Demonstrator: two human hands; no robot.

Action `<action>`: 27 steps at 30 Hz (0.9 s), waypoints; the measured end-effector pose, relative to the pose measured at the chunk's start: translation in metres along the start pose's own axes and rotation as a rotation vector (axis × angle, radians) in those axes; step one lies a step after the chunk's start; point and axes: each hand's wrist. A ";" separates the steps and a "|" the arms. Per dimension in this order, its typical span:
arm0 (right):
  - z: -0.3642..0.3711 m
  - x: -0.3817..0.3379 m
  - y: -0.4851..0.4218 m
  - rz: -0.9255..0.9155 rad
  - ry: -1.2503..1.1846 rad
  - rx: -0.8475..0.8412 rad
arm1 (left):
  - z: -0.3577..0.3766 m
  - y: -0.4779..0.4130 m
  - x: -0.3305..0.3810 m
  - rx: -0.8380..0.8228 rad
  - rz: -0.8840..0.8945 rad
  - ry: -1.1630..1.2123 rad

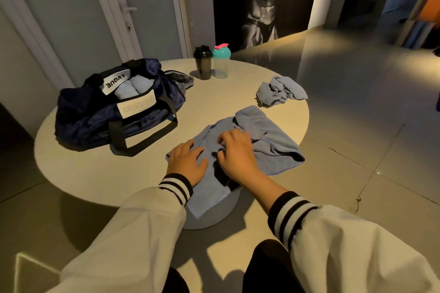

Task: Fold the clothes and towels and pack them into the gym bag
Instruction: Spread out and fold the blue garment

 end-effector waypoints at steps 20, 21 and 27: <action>0.036 -0.041 -0.021 0.061 0.085 -0.352 | -0.019 0.004 -0.060 0.019 -0.155 -0.034; 0.039 -0.041 -0.024 0.045 0.094 -0.301 | -0.019 0.001 -0.060 0.000 -0.163 -0.035; 0.063 -0.028 -0.053 0.145 0.105 -0.622 | -0.021 -0.009 -0.067 0.008 -0.190 0.153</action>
Point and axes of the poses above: each hand's wrist, its own y-axis away from the middle knuckle, its own z-axis out of the palm, x = y × z, and after that the axes turned 4 degrees about -z, right-handed
